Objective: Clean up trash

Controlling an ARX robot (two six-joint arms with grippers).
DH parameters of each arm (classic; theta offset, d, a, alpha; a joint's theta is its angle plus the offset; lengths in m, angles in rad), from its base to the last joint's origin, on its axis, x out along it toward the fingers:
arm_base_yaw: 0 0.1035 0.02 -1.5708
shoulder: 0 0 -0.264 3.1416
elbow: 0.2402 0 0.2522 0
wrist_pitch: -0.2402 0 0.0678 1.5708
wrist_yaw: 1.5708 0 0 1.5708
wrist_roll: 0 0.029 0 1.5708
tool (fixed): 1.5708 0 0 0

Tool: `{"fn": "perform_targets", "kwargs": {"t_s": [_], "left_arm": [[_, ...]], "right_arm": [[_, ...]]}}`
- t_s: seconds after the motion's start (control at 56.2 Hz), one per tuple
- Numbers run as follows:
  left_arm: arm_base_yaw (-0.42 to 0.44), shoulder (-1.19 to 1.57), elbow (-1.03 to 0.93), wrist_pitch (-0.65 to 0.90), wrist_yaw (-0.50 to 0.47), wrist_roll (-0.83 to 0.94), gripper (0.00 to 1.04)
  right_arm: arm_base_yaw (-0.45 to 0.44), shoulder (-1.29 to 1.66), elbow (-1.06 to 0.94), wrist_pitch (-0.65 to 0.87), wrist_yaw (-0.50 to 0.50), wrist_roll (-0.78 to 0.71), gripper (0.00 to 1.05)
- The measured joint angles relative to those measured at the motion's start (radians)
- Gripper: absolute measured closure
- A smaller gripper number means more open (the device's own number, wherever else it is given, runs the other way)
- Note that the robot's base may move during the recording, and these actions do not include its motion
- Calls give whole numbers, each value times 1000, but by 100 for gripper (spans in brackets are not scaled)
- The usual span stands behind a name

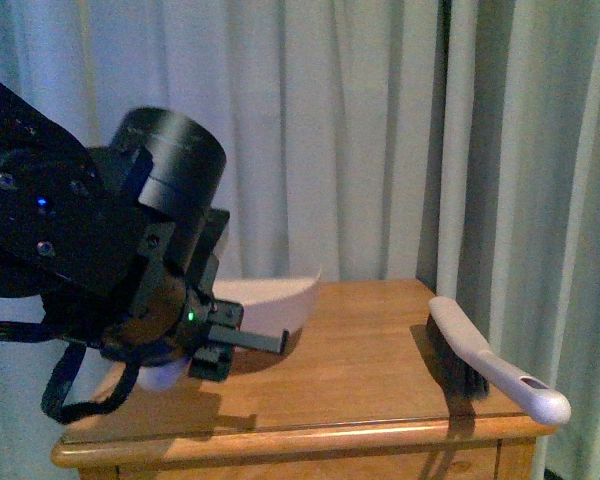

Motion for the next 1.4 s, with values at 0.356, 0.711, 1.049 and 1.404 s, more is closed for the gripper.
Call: {"fn": "perform_targets", "kwargs": {"t_s": [0.356,0.711,1.049,1.404], "left_arm": [[84,-492,-322,385,238,282,79],[353,-1050,-608,241,557,306,79],[745,-1429,-771,94,939,208,79],[847,-1455,-805,95,974,151,79]], "right_arm": [[0,0,0,0,0,0,7],[0,0,0,0,0,0,7],[0,0,0,0,0,0,7],[127,290,63,54,332,-85,7]]}}
